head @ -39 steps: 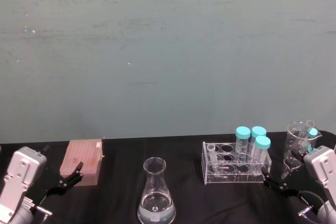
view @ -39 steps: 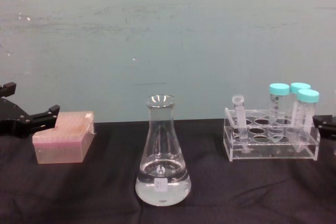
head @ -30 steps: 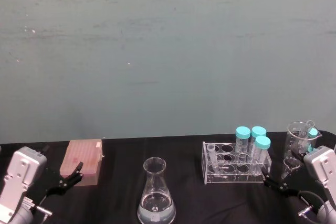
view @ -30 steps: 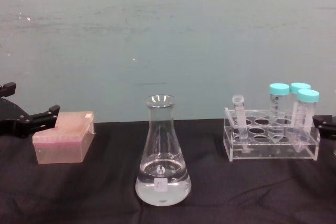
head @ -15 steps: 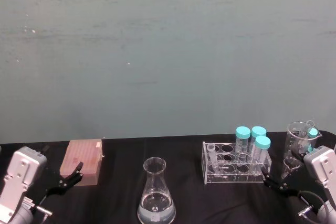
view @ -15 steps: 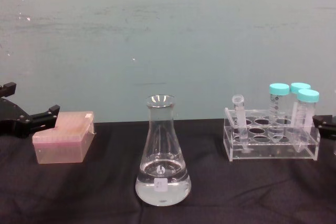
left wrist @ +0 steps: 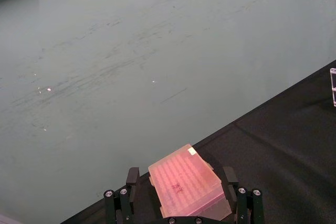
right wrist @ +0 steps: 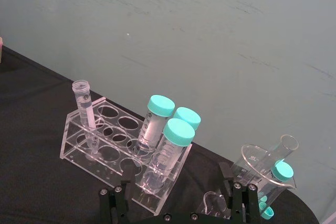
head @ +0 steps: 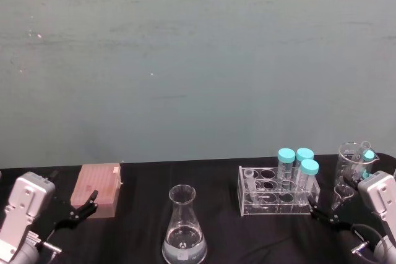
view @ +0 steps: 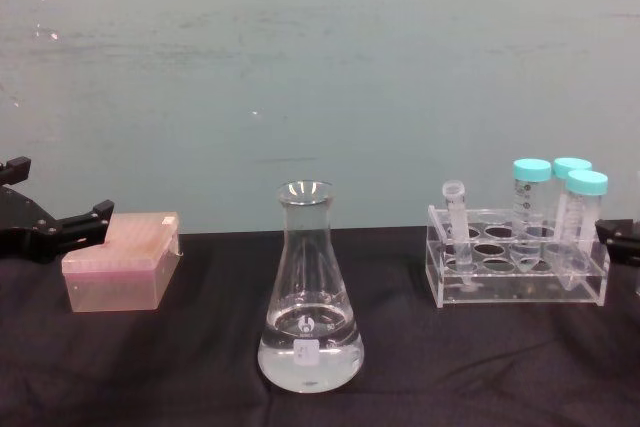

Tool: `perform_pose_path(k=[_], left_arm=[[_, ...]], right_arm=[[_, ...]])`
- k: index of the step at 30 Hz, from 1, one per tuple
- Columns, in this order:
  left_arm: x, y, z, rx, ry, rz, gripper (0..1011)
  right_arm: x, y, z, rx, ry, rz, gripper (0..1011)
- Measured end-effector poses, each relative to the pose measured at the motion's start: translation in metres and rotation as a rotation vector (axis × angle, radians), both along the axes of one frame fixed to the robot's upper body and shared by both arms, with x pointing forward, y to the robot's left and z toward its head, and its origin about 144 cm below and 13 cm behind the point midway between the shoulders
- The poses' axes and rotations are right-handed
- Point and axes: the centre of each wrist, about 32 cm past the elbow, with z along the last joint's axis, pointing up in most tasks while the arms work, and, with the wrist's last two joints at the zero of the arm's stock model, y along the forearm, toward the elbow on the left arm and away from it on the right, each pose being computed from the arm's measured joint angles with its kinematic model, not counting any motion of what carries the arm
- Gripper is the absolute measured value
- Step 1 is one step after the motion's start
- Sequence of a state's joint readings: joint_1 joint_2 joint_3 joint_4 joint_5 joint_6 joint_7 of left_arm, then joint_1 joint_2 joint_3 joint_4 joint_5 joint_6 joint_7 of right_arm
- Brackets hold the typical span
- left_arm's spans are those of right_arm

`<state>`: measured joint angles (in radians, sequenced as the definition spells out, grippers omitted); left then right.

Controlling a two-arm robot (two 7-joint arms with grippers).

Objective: Pour the liquid from the test tube into the beaker using one hand.

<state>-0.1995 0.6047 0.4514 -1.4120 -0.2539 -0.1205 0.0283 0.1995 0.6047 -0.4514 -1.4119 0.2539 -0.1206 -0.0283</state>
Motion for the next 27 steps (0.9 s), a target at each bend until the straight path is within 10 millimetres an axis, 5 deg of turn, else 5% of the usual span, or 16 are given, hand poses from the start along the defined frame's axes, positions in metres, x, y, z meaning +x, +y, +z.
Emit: perform_pose_path(k=[27], left_arm=[[0.000, 0.000, 0.000, 0.000, 0.000, 0.000, 1000]], right_arm=[[0.043, 0.006, 0.030, -0.023, -0.024, 0.146, 1000]])
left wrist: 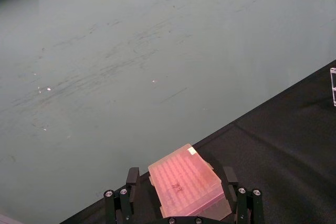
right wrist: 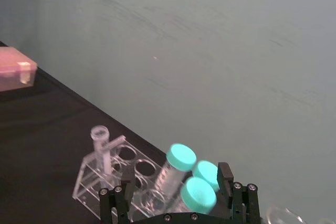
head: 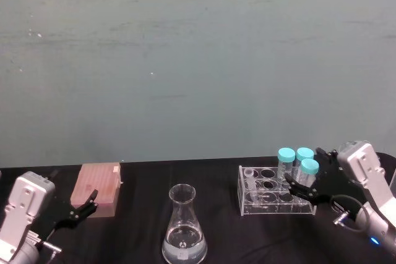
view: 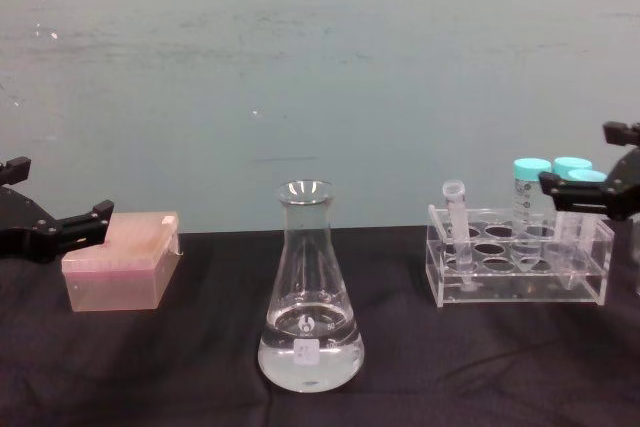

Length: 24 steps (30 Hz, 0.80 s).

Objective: Pour the liquid from the test tube into the beaker using one hand.

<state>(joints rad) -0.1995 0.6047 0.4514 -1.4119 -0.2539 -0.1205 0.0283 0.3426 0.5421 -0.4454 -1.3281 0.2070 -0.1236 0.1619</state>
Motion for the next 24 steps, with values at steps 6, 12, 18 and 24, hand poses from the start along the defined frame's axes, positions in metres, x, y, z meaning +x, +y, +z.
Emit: perform_pose_path(k=[6, 12, 18, 24], left_arm=[[0.000, 0.000, 0.000, 0.000, 0.000, 0.000, 1000], [0.000, 0.000, 0.000, 0.000, 0.000, 0.000, 1000], [0.000, 0.000, 0.000, 0.000, 0.000, 0.000, 1000], [0.000, 0.000, 0.000, 0.000, 0.000, 0.000, 1000]], right_arm=[[0.010, 0.008, 0.003, 0.001, -0.002, 0.044, 1000], [0.018, 0.016, 0.005, 0.011, 0.012, 0.086, 1000], [0.025, 0.021, 0.007, 0.019, 0.033, 0.132, 1000], [0.030, 0.027, 0.007, 0.030, 0.087, 0.183, 1000]])
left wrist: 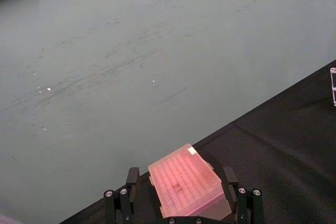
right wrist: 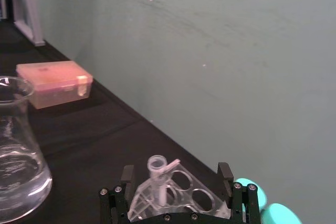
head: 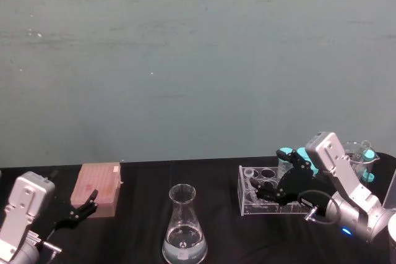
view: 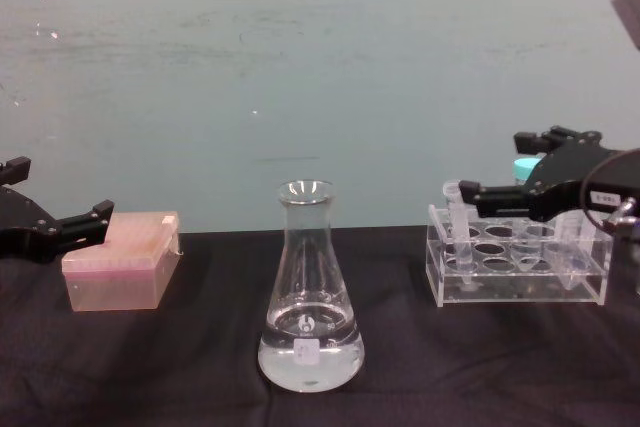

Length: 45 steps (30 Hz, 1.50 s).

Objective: Pour the liquid from the test tube into the beaker using one hand.

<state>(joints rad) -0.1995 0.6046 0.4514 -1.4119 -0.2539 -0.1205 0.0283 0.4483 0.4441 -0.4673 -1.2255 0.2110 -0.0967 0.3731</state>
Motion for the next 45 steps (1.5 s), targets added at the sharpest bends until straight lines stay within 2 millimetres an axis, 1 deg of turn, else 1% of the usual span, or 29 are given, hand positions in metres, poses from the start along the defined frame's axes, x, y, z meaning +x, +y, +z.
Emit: perform_pose_path(k=[11, 20, 32, 45], left_arm=[[0.000, 0.000, 0.000, 0.000, 0.000, 0.000, 1000], [0.000, 0.000, 0.000, 0.000, 0.000, 0.000, 1000], [0.000, 0.000, 0.000, 0.000, 0.000, 0.000, 1000], [0.000, 0.000, 0.000, 0.000, 0.000, 0.000, 1000]], right_arm=[[0.006, 0.005, -0.001, -0.006, 0.043, 0.036, 1000], [0.016, 0.007, -0.001, -0.001, 0.072, 0.047, 1000], [0.032, 0.004, -0.001, 0.027, 0.112, 0.051, 1000], [0.043, 0.004, -0.003, 0.017, 0.137, 0.065, 1000]])
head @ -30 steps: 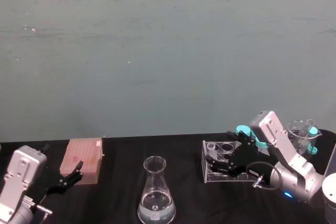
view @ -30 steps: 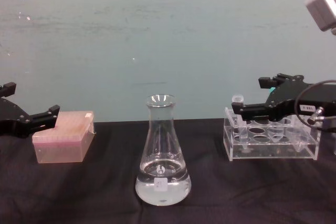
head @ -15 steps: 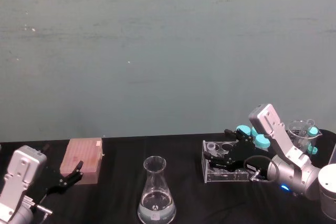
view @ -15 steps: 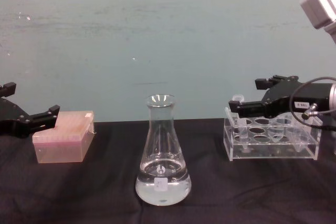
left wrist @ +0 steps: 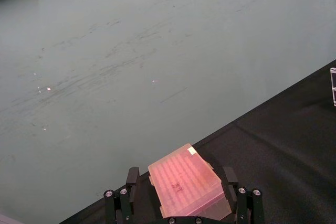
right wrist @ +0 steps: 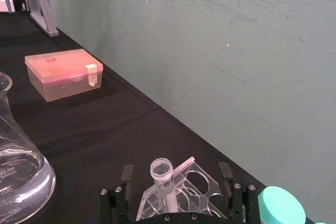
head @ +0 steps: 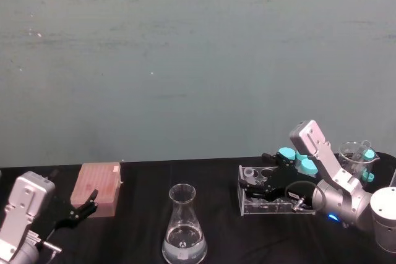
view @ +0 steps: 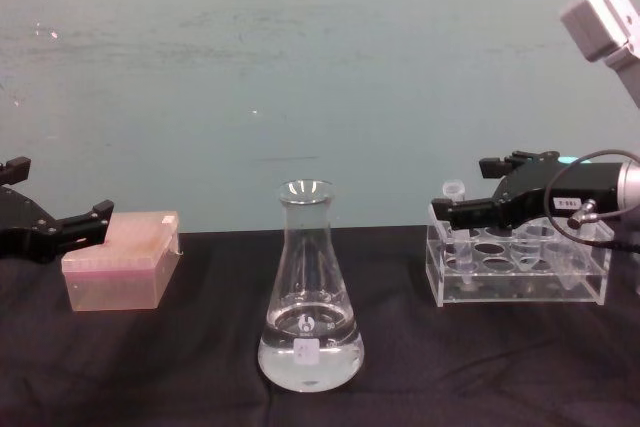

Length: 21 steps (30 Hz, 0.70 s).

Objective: Pour the liquid from the test tube into the beaker using one hand.

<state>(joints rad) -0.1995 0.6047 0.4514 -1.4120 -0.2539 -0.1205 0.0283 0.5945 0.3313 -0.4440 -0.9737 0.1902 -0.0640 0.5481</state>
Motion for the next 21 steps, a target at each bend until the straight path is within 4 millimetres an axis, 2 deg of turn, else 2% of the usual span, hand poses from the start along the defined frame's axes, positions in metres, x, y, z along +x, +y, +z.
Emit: perform_pose_path(k=[21], left_arm=[[0.0000, 0.0000, 0.0000, 0.000, 0.000, 0.000, 1000]], right_arm=[[0.0098, 0.0068, -0.0042, -0.047, 0.006, 0.021, 1000]])
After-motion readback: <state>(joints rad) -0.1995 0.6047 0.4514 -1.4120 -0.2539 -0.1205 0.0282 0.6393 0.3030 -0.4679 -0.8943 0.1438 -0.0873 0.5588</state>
